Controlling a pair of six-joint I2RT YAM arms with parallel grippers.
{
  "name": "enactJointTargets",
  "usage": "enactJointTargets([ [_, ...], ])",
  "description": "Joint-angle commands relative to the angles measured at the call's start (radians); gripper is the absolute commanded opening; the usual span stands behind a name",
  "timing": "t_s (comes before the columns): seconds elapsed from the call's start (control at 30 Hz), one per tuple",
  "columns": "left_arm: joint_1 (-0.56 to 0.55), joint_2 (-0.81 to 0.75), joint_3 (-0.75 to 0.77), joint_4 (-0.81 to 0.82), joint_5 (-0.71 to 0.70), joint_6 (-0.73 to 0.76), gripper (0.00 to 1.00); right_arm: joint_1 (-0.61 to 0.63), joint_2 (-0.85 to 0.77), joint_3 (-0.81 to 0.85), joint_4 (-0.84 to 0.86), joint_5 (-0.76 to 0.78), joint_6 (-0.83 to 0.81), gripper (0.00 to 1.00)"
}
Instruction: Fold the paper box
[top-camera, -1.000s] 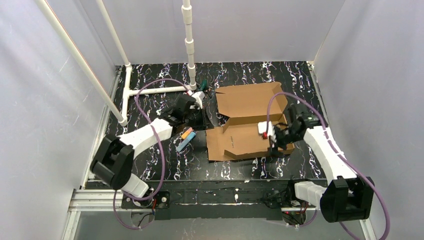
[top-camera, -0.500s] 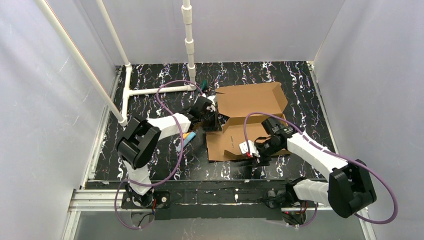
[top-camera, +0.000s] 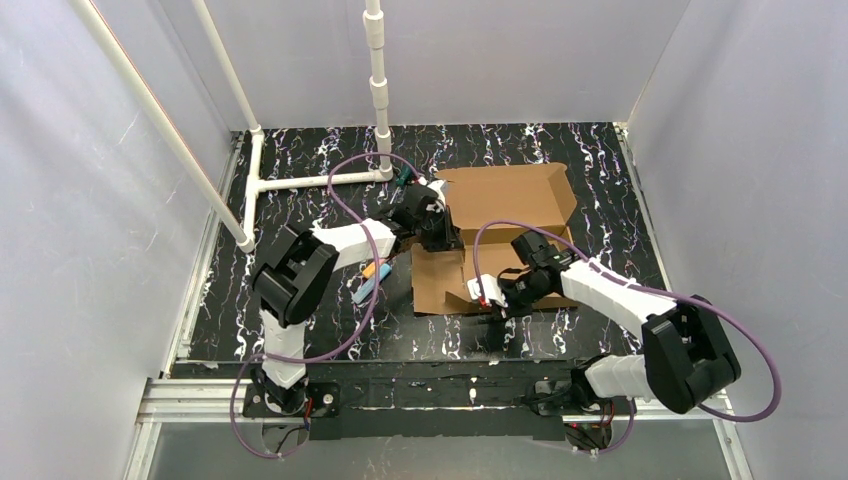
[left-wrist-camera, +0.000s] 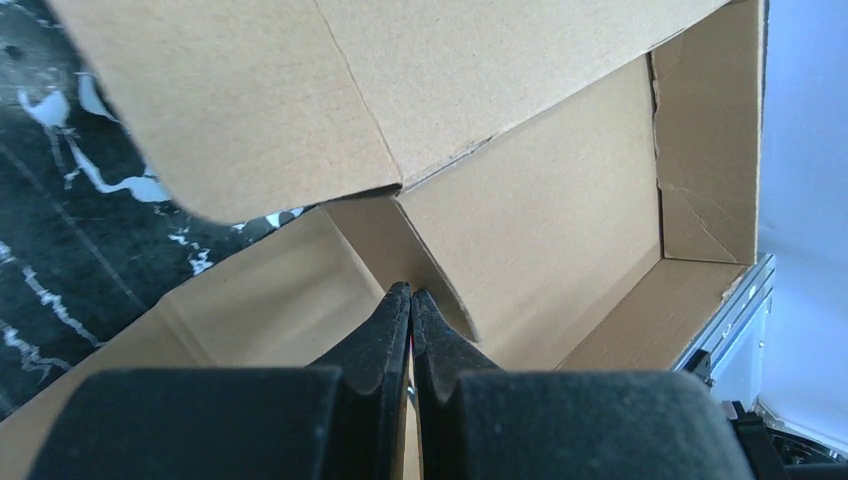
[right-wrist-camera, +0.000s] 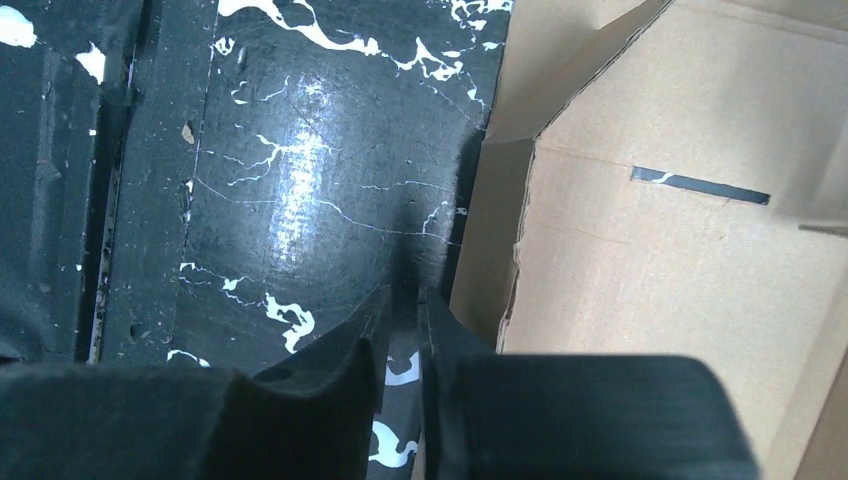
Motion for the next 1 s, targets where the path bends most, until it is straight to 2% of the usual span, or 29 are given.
enactJointTargets([
  [0.0, -0.014, 0.048, 0.05, 0.028, 0.013, -0.037, 0.0, 0.008, 0.026, 0.036, 0.027, -0.007, 0.023, 0.22],
  [0.23, -0.013, 0.127, 0.122, 0.039, -0.04, -0.122, 0.02, 0.011, 0.056, 0.044, 0.024, -0.025, 0.033, 0.17],
  [0.5, -0.009, 0.104, 0.103, 0.062, -0.161, -0.166, 0.08, 0.01, 0.056, 0.045, 0.037, -0.013, 0.07, 0.14],
  [0.7, -0.01, 0.144, 0.129, 0.178, -0.112, -0.263, 0.08, 0.008, 0.065, 0.044, 0.049, 0.005, 0.098, 0.13],
  [0.8, -0.009, 0.081, 0.089, 0.187, -0.094, -0.204, 0.09, -0.016, 0.068, 0.046, 0.068, 0.016, 0.126, 0.12],
  [0.97, 0.029, -0.145, -0.081, 0.16, -0.088, -0.051, 0.11, -0.033, 0.072, 0.055, 0.072, 0.005, 0.136, 0.11],
])
